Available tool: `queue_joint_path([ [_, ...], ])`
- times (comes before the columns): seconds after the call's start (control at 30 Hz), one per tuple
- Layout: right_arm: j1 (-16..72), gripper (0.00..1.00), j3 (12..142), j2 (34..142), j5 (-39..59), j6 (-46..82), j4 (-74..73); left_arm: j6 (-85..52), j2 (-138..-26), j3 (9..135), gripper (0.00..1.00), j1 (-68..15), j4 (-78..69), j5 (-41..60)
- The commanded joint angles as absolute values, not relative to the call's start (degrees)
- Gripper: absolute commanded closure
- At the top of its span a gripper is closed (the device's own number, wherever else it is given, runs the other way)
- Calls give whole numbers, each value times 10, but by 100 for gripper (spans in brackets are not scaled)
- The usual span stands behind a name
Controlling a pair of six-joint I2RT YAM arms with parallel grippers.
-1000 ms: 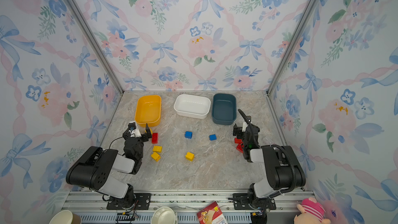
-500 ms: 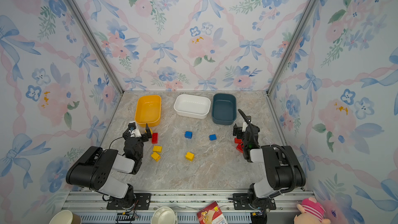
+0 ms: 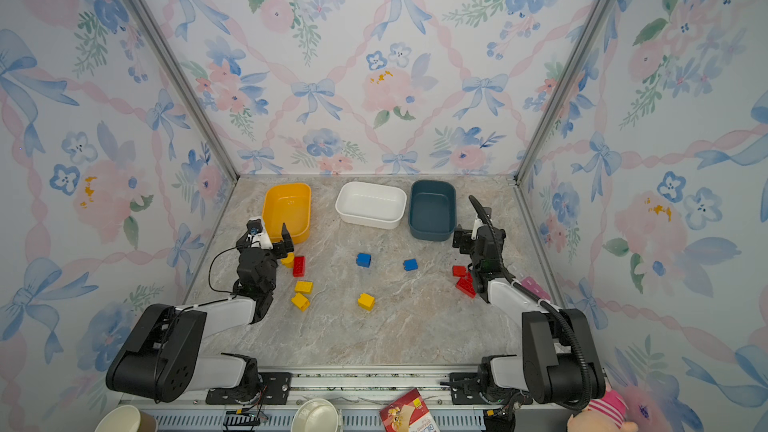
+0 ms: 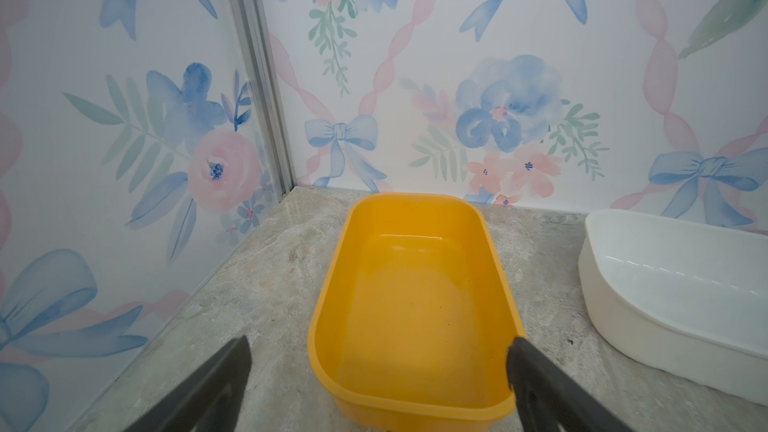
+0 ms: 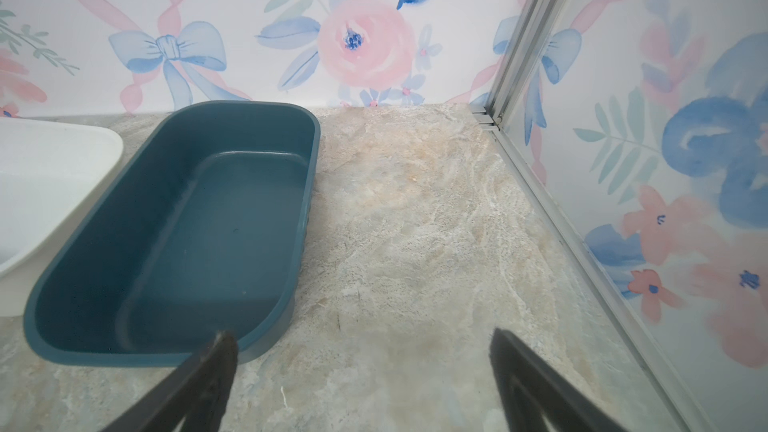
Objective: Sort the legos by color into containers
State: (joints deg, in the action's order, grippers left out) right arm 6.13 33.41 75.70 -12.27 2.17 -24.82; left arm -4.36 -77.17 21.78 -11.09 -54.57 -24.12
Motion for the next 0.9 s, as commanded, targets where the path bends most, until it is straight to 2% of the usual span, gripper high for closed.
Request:
queue_joint_path([
  [0.0,82,3,380,739,-143,45,-102,-75,-776,305,3,-123,-364,-231],
  [0.1,98,3,428,740,-144,57,-23,-96,-807,385,3,-132,-261,-220],
  [0.23,124,3,481,754,-147,67,57,-122,-883,522,6,-132,-144,-154],
  [0.5,160,3,527,752,-148,82,123,-160,-1050,718,22,-129,-11,-90],
  [0.87,177,3,538,744,-147,83,156,-194,-1155,806,33,-126,53,-85],
])
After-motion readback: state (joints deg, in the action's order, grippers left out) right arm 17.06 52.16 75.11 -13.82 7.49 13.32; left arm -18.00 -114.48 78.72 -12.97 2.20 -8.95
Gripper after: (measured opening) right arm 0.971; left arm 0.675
